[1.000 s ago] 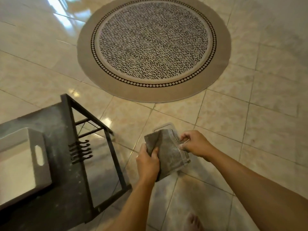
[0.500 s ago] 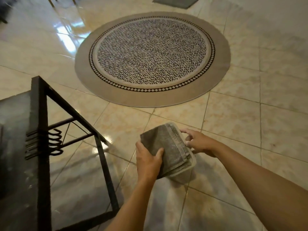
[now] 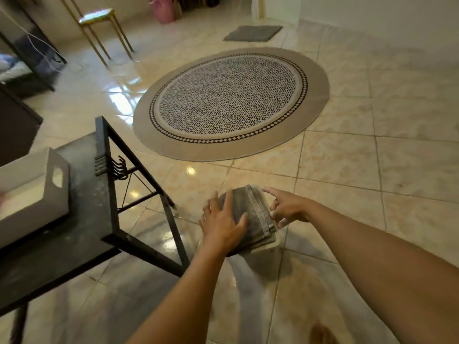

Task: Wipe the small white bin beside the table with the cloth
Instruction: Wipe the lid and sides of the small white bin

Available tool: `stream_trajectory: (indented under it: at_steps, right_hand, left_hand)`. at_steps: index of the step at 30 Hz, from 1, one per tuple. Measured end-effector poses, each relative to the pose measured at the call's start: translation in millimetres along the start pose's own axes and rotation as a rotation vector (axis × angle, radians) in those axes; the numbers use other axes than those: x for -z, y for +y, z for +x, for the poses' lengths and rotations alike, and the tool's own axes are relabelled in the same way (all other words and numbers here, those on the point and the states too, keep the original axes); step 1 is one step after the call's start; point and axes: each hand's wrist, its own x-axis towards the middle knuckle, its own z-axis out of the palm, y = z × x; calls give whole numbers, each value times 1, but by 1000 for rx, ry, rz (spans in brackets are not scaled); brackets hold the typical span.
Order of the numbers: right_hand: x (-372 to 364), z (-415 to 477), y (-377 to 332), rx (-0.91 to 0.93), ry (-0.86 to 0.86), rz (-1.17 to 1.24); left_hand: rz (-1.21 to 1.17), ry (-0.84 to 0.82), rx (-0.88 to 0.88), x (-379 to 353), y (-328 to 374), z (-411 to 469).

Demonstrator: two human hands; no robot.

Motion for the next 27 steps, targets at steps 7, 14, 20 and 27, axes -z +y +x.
stream_trajectory:
  at_steps: [7, 14, 20, 27]
  right_hand:
    - [7, 8, -11, 7, -84, 1]
    - [20, 29, 4, 22, -184, 99]
    - [22, 35, 7, 37, -195, 88]
    - [14, 34, 4, 51, -148, 97]
  left_hand:
    - [195, -108, -178, -23, -2, 19]
    - [263, -62, -194, -41, -10, 35]
    - [336, -36, -257, -52, 8, 33]
    - [318, -5, -152, -49, 5, 30]
